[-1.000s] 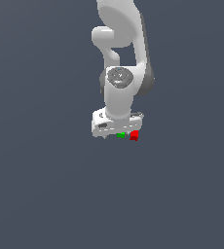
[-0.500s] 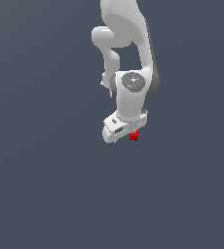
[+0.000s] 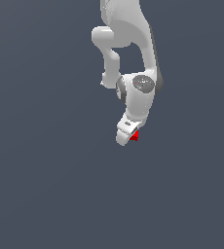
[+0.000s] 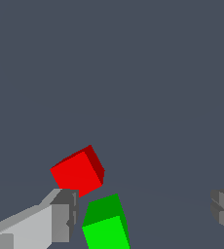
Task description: Stack the red cube on top of the green cube.
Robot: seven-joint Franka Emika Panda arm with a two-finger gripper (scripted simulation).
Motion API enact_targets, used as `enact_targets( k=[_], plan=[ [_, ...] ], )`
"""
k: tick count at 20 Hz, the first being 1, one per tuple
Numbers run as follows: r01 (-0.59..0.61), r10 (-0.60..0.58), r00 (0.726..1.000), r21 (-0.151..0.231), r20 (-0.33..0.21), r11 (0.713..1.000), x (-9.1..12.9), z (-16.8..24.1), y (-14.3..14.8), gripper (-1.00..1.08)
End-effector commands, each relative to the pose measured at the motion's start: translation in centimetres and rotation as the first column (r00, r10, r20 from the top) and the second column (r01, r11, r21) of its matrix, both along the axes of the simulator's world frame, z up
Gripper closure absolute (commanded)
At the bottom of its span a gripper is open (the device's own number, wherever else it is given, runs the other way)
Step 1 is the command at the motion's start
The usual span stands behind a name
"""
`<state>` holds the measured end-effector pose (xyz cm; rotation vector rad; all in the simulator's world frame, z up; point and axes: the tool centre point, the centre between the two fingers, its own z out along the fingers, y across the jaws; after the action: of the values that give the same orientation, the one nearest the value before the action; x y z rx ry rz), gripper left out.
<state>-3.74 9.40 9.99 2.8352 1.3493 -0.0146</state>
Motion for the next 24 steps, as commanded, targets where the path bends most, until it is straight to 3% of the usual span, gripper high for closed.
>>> enact_targets(
  k=[1,12,18,24],
  plan=[
    [-0.094,0.094,0.996,0.002,0.002,0.996,-0.8,-0.6,0.8,-0.92],
    [-0.395,0.395,0.919,0.006,0.007,0.919,-4.0,-2.5,2.7,-0.92],
    [-0.467,0.467,0.884,0.006,0.008,0.884,-4.9,-3.0,3.0,-0.92],
    [-0.479,0.479,0.878,0.006,0.008,0.878,-5.1,-3.1,3.0,-0.92]
  ],
)
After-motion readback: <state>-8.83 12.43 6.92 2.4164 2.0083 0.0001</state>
